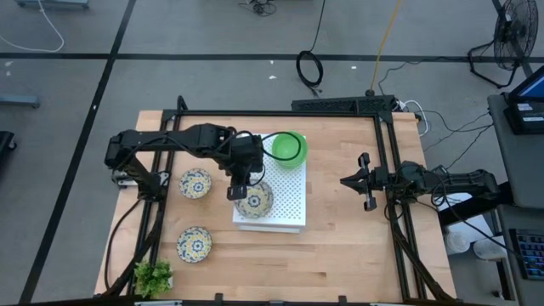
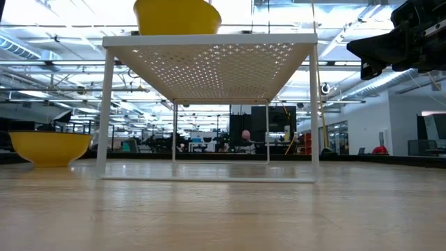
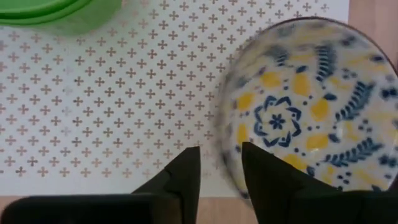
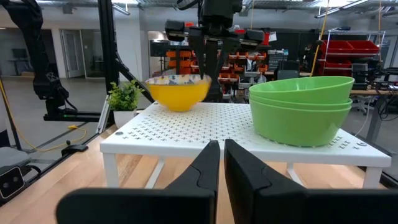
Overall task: Pick & Place Mini bowls
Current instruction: Stack the top yellow patterned bowl on the yellow patterned bowl on the shelf
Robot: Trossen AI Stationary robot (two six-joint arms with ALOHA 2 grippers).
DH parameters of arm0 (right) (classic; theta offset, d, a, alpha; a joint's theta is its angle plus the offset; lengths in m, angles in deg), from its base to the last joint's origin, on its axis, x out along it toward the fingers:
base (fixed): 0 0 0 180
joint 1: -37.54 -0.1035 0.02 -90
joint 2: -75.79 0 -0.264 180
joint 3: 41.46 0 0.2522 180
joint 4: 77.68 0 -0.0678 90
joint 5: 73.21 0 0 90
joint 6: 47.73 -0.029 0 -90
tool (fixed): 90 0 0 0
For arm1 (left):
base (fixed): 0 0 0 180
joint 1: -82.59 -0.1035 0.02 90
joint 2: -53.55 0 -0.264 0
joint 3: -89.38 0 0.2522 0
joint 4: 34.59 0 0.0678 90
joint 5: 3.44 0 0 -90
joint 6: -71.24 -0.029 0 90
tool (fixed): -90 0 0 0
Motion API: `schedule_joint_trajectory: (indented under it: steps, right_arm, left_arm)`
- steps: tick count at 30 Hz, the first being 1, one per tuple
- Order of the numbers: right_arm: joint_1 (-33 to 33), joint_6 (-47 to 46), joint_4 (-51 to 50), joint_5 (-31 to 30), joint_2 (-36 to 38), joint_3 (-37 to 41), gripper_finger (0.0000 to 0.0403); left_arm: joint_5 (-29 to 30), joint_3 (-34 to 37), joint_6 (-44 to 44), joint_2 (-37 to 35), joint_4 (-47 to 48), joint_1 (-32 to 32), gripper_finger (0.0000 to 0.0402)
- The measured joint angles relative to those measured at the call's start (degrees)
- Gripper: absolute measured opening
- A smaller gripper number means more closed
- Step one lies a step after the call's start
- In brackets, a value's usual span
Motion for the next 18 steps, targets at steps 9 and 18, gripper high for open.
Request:
schedule_joint_trajectory:
  steps: [9, 18]
  right_arm:
    - [0.0, 0.0, 0.0, 0.0, 0.0, 0.0, 0.0015]
    - [0.0, 0.0, 0.0, 0.0, 0.0, 0.0, 0.0012]
  left_arm:
    - [0.0, 0.0, -0.5, -0.2, 0.0, 0.0, 0.0151]
    - [5.2, 0.0, -0.7, -0.2, 0.0, 0.0, 0.0153]
